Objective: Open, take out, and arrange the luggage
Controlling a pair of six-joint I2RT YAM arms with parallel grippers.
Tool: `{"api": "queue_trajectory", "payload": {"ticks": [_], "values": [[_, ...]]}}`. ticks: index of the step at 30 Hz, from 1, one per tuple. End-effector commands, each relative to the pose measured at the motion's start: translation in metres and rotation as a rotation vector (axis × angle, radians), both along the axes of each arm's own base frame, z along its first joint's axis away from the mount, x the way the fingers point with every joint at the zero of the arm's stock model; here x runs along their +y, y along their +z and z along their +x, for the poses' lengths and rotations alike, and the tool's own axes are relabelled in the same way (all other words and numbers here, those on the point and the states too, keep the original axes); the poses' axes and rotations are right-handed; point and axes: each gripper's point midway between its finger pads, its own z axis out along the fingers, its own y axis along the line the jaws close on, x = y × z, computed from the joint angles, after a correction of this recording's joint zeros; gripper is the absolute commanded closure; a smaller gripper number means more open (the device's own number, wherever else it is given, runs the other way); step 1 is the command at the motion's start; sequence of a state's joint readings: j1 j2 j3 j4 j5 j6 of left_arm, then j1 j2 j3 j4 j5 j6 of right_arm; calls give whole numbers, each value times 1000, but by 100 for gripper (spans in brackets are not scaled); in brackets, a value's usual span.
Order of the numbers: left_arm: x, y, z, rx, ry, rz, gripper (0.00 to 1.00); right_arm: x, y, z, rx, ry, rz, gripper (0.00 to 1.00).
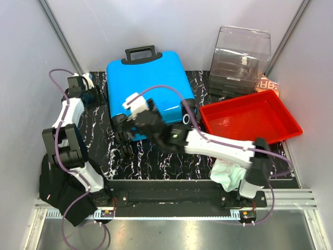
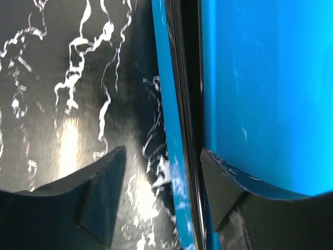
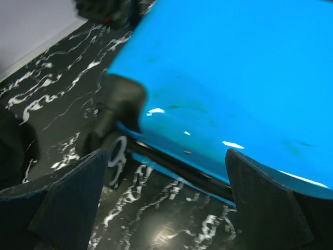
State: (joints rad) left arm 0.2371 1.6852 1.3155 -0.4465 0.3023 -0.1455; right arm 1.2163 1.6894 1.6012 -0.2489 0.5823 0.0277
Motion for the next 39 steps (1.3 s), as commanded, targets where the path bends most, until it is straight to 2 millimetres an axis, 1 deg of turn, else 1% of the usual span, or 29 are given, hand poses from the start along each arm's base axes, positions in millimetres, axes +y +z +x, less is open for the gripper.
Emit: {"api": "queue_trajectory", "payload": {"ticks": [1, 2, 4, 5, 7, 8, 13, 15, 16, 17, 19, 20, 21, 23, 24, 25, 26, 30, 31, 33, 34, 35, 36, 37, 38, 39], "values": [[2, 25, 39, -92, 44, -37, 43, 49, -10, 2, 9, 17, 49, 0], [3, 16, 42, -73, 55, -38, 45, 59, -20, 4, 18, 20, 37, 0], [7, 12, 48, -66, 75, -33, 48, 70, -29, 5, 34, 22, 41, 1], [6, 5, 49, -51, 73, -39, 48, 77, -37, 7, 42, 23, 36, 1], [0, -2, 51, -43, 59, -56, 48, 87, -45, 8, 60, 24, 47, 3], [-3, -6, 52, -37, 52, -67, 48, 93, -53, 10, 66, 18, 43, 3], [-17, -21, 55, -24, 23, -77, 48, 103, -67, 16, 82, -5, 32, 4], [-18, -26, 56, -17, 24, -54, 48, 109, -76, 17, 92, -3, 23, 5], [-16, -31, 57, -8, 30, -46, 50, 109, -82, 18, 100, -7, 7, 5], [-14, -33, 58, -5, 42, -33, 55, 113, -91, 19, 108, -13, -6, 5], [-13, -42, 56, 20, 53, -39, 61, 111, -101, 21, 117, -32, -42, 6], [-15, -44, 56, 27, 50, -45, 64, 110, -113, 24, 125, -50, -63, 7], [-16, -47, 55, 33, 48, -50, 71, 110, -115, 24, 124, -54, -75, 7], [-21, -49, 52, 37, 28, -70, 80, 108, -123, 26, 120, -59, -104, 8], [-24, -52, 49, 42, 15, -72, 90, 108, -124, 26, 120, -58, -111, 9], [-25, -51, 48, 43, 12, -75, 97, 107, -127, 26, 119, -60, -123, 9], [-26, -51, 47, 41, 9, -78, 100, 104, -130, 27, 113, -72, -139, 10], [-28, -51, 38, 41, 12, -81, 100, 87, -133, 31, 87, -125, -191, 12], [-27, -48, 36, 34, 15, -80, 100, 82, -136, 32, 87, -135, -204, 13], [-29, -51, 29, 39, 18, -88, 100, 80, -135, 33, 91, -134, -198, 18], [-31, -45, 25, 26, 18, -89, 100, 78, -137, 36, 105, -135, -195, 27], [-31, -43, 22, 23, 18, -92, 100, 81, -139, 36, 135, -117, -177, 32], [-32, -49, 14, 36, 22, -94, 100, 80, -140, 38, 147, -115, -173, 35], [-32, -41, 9, 17, 24, -90, 100, 78, -144, 39, 160, -111, -180, 41], [-29, -38, 6, 8, 36, -83, 100, 77, -143, 40, 170, -104, -176, 45], [-27, -44, -2, 16, 50, -86, 100, 75, -145, 41, 179, -101, -182, 48]]}}
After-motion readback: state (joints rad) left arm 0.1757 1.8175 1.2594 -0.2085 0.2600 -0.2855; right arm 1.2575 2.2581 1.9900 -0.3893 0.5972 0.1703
